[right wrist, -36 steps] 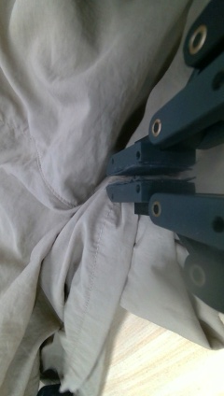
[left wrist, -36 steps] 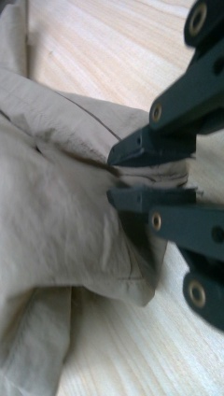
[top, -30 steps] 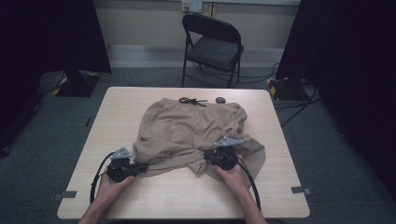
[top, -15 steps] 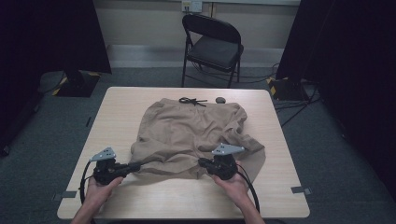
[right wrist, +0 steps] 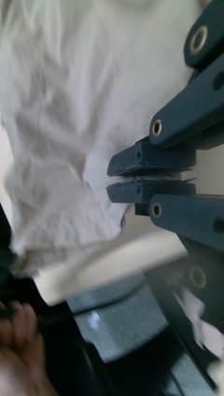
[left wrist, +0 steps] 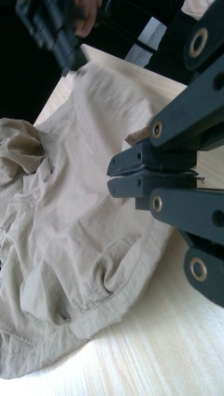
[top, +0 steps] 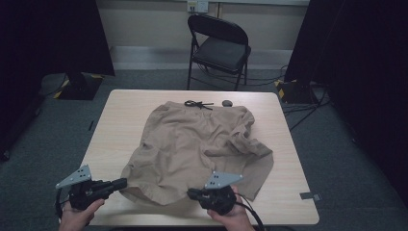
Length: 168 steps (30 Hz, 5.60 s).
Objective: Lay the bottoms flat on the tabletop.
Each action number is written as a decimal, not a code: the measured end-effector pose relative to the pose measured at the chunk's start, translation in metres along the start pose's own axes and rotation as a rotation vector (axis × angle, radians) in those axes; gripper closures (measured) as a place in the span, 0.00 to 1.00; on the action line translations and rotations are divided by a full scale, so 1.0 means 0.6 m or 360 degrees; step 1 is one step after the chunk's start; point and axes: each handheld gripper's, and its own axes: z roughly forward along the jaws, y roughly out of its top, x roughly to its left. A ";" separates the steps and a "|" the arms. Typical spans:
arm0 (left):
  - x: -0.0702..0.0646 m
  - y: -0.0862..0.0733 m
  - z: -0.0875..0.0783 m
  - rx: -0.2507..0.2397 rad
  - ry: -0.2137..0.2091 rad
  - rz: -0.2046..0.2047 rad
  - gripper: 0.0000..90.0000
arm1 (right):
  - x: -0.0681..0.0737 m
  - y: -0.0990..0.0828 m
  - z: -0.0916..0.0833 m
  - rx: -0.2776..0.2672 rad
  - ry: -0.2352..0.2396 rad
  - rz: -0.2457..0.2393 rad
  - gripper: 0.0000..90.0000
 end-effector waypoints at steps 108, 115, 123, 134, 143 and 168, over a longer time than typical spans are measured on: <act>-0.006 0.022 0.286 0.0442 0.0033 0.0062 0.43 | -0.305 -0.166 -0.164 0.0080 -0.0986 0.0626 0.40; -0.003 0.019 0.285 0.0412 0.0036 0.0060 0.43 | -0.305 -0.166 -0.161 0.0092 -0.1019 0.0597 0.45; -0.003 0.017 0.285 0.0397 0.0040 0.0055 0.42 | -0.297 -0.163 -0.149 0.0076 -0.0931 0.0560 0.89; 0.000 0.017 0.285 0.0392 0.0025 0.0038 0.42 | -0.253 -0.093 -0.133 -0.0156 -0.0715 0.0449 1.00; 0.003 0.018 0.283 0.0395 0.0011 0.0008 0.42 | -0.203 0.015 -0.042 -0.0254 -0.0446 0.0267 1.00; 0.028 0.017 0.261 0.0373 0.0080 -0.0102 0.40 | -0.153 -0.011 0.045 -0.0058 -0.0247 0.0223 0.68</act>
